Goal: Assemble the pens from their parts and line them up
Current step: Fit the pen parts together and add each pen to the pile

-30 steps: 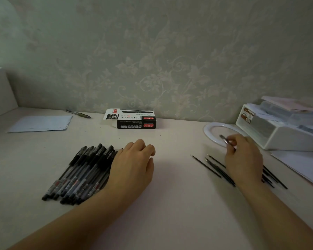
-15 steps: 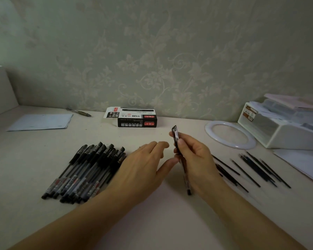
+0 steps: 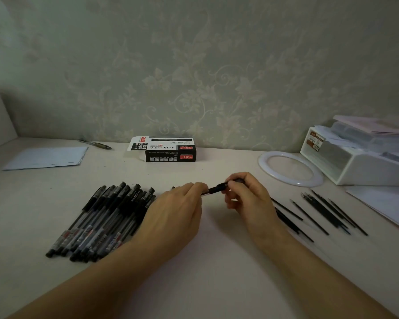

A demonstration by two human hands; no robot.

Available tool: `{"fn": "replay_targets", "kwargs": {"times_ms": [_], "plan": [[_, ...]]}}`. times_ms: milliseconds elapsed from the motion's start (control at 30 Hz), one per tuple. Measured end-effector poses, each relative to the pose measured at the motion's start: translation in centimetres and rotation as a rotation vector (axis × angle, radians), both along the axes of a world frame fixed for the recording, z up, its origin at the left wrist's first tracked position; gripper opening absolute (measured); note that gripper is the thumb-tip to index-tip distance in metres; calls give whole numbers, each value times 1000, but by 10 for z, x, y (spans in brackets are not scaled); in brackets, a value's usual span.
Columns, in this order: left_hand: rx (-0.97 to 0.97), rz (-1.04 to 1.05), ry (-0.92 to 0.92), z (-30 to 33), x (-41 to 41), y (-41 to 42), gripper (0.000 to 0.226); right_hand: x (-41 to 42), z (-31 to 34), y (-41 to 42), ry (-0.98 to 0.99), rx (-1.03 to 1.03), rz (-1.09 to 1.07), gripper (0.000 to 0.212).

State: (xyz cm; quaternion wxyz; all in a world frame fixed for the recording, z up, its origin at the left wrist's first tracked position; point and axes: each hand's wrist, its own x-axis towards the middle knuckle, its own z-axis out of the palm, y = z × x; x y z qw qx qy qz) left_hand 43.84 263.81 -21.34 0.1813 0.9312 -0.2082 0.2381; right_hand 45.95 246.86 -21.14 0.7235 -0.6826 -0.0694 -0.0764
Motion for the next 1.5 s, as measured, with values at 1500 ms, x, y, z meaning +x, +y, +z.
{"fn": "replay_targets", "kwargs": {"times_ms": [1500], "plan": [[26,29,24,-4,6,8,13,-1,-15,-2,-257,-737,-89,5]]}}
